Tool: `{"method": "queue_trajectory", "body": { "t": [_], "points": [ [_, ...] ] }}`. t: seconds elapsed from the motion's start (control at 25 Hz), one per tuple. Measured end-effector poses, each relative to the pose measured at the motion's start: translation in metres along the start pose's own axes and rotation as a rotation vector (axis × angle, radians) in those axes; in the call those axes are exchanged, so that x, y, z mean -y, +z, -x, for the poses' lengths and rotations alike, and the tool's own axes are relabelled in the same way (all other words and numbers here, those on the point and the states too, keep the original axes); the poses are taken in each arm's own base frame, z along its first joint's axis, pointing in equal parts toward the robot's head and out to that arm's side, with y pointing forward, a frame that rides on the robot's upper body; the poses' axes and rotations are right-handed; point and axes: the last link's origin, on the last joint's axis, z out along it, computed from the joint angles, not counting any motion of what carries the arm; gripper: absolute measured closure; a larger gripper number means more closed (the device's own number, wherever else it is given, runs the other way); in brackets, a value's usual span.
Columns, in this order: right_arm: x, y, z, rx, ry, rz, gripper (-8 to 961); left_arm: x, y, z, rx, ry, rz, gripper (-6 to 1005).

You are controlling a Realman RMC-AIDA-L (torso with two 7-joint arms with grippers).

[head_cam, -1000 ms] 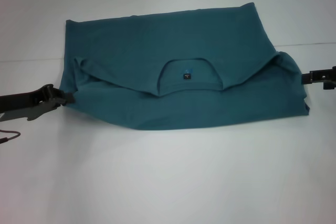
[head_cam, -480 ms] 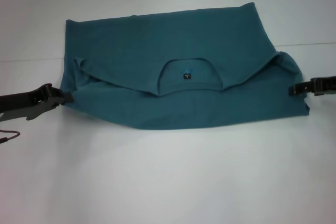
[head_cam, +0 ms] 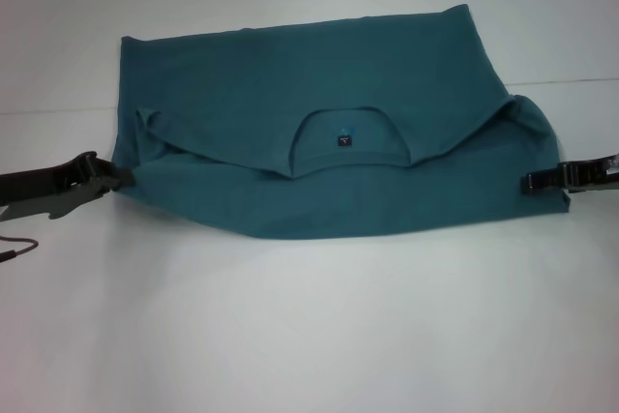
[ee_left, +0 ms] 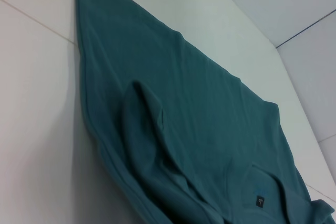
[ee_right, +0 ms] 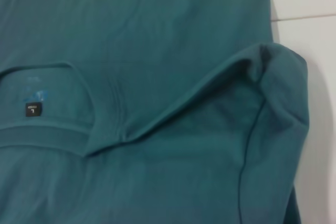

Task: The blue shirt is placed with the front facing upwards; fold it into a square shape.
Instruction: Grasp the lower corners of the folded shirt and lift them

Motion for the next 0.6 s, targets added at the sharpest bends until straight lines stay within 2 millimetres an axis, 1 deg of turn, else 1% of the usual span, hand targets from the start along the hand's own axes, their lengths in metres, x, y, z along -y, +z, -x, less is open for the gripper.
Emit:
{"method": "queue_trajectory", "body": {
  "t": [0.16, 0.32, 0.56, 0.6],
  "points": [
    [0.0012, -0.0003, 0.0004, 0.017, 0.012, -0.001, 123, -0.0002, 0.0012, 0.0006, -0.002, -0.001, -0.001, 999],
    [0.0006, 0.0022, -0.0021, -0.007, -0.006, -0.01, 133, -0.0004, 0.0014, 0.0006, -0.002, -0.001, -0.001, 999],
    [0.0008, 0.0028, -0.0019, -0.009, -0.01, -0.017, 304, -0.0004, 0.0014, 0.0006, -0.002, -0.001, -0.001, 1000],
    [0.001, 0.0026, -0.0018, -0.009, -0.009, -0.017, 351, -0.0004, 0.0014, 0.0006, -0.002, -0.001, -0.001, 1000]
  ]
}}
